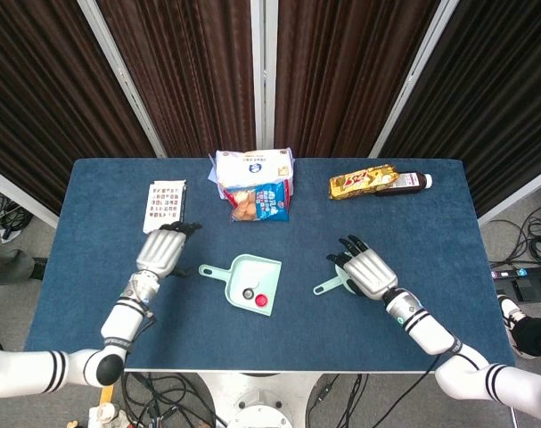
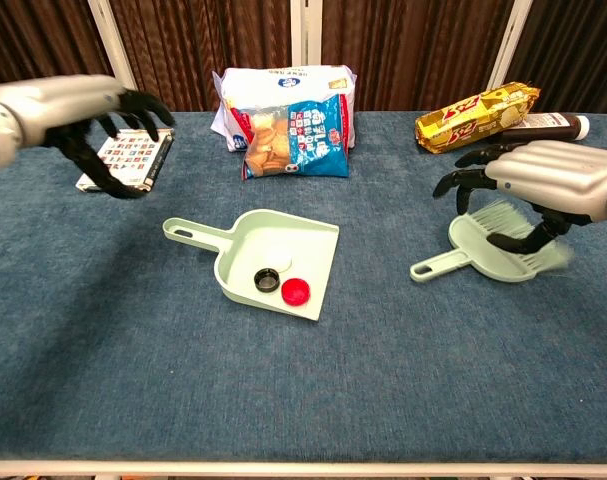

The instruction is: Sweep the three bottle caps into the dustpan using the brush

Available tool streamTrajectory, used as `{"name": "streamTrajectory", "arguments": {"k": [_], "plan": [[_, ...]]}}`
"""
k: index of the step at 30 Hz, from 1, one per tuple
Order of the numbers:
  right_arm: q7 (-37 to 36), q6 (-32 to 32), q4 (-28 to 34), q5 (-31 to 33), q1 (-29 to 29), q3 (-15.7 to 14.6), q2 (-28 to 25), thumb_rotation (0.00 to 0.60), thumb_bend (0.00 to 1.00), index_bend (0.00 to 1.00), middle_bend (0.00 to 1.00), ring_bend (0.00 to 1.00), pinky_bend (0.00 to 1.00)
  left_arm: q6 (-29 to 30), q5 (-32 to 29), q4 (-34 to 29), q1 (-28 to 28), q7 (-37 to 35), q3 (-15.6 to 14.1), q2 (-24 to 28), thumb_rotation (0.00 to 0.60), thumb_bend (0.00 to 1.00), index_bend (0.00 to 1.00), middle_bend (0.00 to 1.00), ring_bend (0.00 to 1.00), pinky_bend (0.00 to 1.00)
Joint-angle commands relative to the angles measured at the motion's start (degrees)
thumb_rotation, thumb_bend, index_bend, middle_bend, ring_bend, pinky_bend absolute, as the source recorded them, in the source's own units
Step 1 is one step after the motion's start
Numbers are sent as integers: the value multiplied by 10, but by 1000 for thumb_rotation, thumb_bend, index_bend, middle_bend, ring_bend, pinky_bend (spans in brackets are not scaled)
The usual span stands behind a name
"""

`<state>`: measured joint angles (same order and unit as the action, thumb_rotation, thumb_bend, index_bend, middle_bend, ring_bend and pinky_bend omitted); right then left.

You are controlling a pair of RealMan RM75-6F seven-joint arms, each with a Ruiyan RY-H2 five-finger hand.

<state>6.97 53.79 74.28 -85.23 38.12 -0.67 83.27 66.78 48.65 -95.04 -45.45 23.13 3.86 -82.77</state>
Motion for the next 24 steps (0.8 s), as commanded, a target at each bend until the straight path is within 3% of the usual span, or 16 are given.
{"name": "streamTrajectory", "arguments": {"k": [1, 4, 8, 10, 17, 24], "plan": [[-2, 5, 9, 9, -9, 2, -8, 600, 207, 7, 193, 0, 0, 41, 40, 0, 45, -31, -14, 33, 600, 172, 173, 229, 170, 219], [-26, 45, 18, 8, -29, 10, -28, 600, 164, 0, 193, 1, 1, 67, 63, 12, 79, -57, -22, 56, 600, 168, 177, 229, 170, 211], [-125, 143, 8, -17, -74, 15, -64, 600, 272, 99, 272, 96, 142, 109, 98, 42, 136, -112, -38, 84, 600, 147, 187, 229, 170, 201], [-176, 181, 1, -17, -101, 15, -89, 600, 294, 118, 278, 108, 167, 129, 119, 63, 168, -153, -46, 95, 600, 140, 195, 229, 170, 193], [-222, 290, 3, 9, -201, 12, -145, 600, 296, 121, 248, 46, 112, 206, 172, 84, 262, -219, -69, 122, 600, 136, 201, 230, 170, 170], [-217, 362, 37, 42, -296, 3, -160, 600, 296, 120, 240, 40, 94, 280, 211, 45, 341, -195, -90, 133, 600, 134, 201, 230, 170, 165]]}}
